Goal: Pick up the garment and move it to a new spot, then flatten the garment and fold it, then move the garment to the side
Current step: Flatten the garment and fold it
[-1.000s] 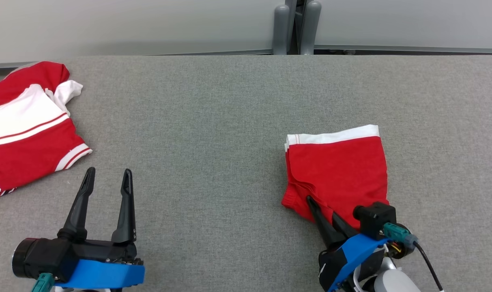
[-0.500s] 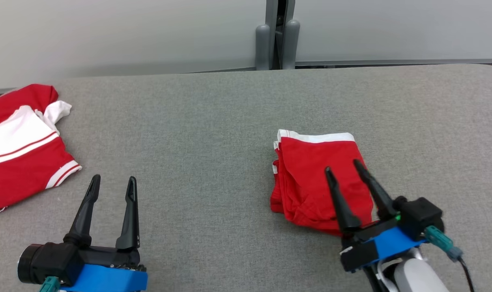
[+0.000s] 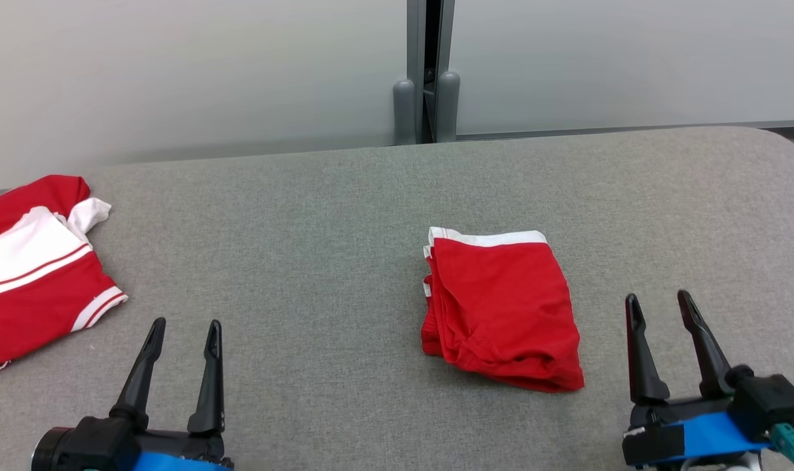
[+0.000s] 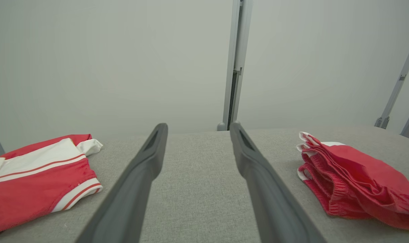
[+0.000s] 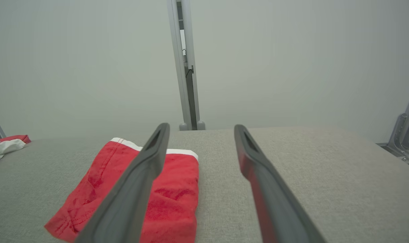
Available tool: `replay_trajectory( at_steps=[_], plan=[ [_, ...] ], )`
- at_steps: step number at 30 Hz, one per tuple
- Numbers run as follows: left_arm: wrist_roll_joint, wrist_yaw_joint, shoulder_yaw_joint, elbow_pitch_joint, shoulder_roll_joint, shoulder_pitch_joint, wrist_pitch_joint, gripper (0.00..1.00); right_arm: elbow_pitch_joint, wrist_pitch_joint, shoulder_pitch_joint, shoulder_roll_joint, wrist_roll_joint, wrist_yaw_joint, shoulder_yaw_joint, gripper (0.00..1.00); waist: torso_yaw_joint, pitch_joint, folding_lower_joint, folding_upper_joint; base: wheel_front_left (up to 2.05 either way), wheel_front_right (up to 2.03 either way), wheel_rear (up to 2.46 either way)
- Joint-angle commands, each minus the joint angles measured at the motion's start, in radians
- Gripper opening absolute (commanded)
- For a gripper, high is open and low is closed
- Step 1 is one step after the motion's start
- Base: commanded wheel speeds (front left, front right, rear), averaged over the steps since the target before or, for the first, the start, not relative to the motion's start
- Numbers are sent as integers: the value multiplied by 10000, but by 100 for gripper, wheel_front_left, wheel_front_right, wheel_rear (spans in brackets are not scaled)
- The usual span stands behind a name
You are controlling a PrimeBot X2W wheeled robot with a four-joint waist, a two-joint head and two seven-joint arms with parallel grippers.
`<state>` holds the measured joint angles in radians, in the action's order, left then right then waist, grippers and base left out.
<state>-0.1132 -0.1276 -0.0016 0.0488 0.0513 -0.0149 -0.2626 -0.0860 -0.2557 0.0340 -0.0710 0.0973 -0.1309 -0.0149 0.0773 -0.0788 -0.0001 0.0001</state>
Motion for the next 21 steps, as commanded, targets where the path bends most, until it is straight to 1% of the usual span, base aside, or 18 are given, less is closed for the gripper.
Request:
replay_trajectory(
  at_steps=[1,11,21],
  plan=[
    [65,-26,90,29,72,186,-33,100,65,-61,-311,92,-59,3,-131,100,-17,85,1,-1,0,0,0],
    [123,53,162,170,98,436,-34,100,188,-77,-915,210,-258,3,-493,100,-127,285,1,-1,0,0,0],
    [97,104,169,165,83,480,-33,100,52,79,-1009,221,-122,3,-487,100,-273,379,1,-1,0,0,0]
  ],
)
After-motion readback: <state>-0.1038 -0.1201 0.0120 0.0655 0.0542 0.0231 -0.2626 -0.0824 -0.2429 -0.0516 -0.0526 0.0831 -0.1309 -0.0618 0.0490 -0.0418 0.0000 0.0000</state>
